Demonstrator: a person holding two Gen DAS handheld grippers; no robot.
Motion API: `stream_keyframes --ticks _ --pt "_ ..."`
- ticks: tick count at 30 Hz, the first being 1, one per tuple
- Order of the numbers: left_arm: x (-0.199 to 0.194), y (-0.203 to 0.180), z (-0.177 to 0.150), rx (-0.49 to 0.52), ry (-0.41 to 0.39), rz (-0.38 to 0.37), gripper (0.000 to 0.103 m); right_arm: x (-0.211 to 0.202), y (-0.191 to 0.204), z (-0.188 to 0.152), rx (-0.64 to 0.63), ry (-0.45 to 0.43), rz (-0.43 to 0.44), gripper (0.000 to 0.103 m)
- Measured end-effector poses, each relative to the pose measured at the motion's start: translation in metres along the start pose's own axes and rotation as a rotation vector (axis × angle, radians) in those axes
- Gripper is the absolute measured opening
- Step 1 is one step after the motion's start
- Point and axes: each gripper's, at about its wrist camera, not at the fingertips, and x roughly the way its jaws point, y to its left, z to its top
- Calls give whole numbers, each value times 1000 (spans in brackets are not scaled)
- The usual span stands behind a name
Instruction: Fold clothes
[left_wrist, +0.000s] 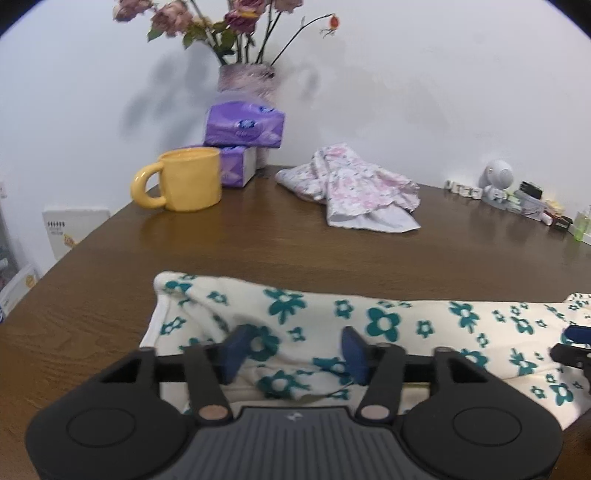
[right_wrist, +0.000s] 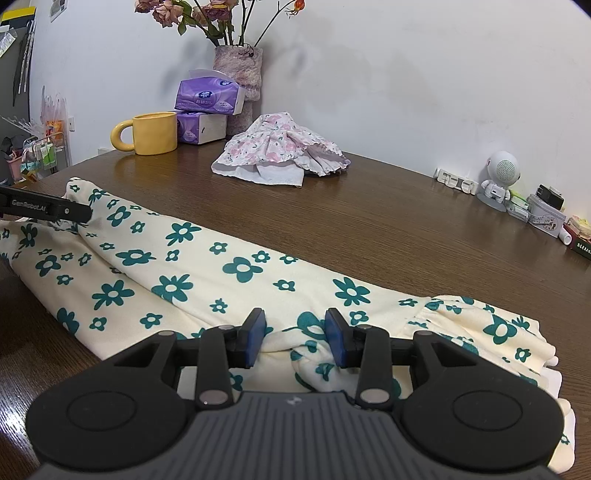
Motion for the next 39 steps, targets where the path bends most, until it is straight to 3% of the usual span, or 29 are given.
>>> stream_keyframes --ticks 1,6,19,25,34,39 --pt "-3 -2 1 7 -13 14 75 0 0 0 1 0 1 37" --pt "-14 -10 7 14 -55 6 88 -1 0 0 5 0 9 40" --pt "-12 -58 4 67 -23 -59 90 -1 0 0 14 -3 32 48" --pt "-13 -84 7 102 -21 -173 90 -20 -14 2 88 -57 49 59" --pt "-10 -162 11 251 -19 -360 90 -73 -94 -24 337 -105 -134 68" --pt "-9 -217 5 349 -18 -435 88 -83 -134 -53 486 -87 -163 70"
